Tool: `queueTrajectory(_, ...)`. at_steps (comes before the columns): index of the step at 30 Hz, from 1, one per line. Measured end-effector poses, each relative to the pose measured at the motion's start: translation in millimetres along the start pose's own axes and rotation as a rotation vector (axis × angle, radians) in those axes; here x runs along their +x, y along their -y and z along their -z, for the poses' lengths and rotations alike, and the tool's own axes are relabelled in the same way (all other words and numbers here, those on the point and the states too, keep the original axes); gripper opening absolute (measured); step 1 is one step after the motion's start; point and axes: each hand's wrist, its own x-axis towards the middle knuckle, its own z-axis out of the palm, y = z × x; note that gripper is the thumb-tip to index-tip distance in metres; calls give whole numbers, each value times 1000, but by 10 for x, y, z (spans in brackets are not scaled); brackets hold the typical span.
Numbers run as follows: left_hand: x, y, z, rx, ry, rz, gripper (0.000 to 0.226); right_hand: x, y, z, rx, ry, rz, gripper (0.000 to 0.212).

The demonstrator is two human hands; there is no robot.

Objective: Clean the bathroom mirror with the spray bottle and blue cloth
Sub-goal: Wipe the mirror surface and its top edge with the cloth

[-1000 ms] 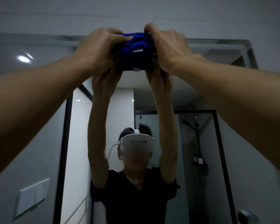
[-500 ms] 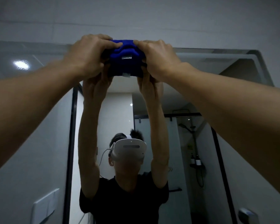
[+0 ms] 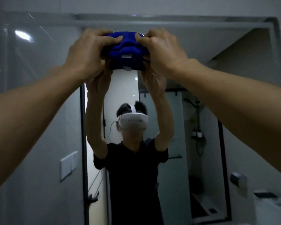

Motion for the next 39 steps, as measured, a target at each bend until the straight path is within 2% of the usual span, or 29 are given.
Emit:
queueTrajectory(8,-988,-422,-95,-46,111,-37,58,-1123,248,-111,92,74,36,53)
queueTrajectory(12,-1586,-628,-168,-43,180,-82,67,-1751,453,-326,67,44,42,51)
queueTrajectory(16,-2195,-784,-304,-42,203,-107,78,-2350,685,-458,153,-16,55,47)
queueTrajectory(21,-3107,-1119,-379,-90,221,-88,66,-3205,1067,-556,248,46,44,42)
queueTrajectory(30,-4697,-1816,-492,-263,521,55,58,-4739,1638,-734,314,247,93,37)
queueTrajectory(35,-5066,-2037,-518,-345,709,131,82,-5185,1831,-697,368,375,57,63)
queueTrajectory(39,-5176,-2116,-511,-365,775,190,87,-5319,1877,-709,366,399,73,65)
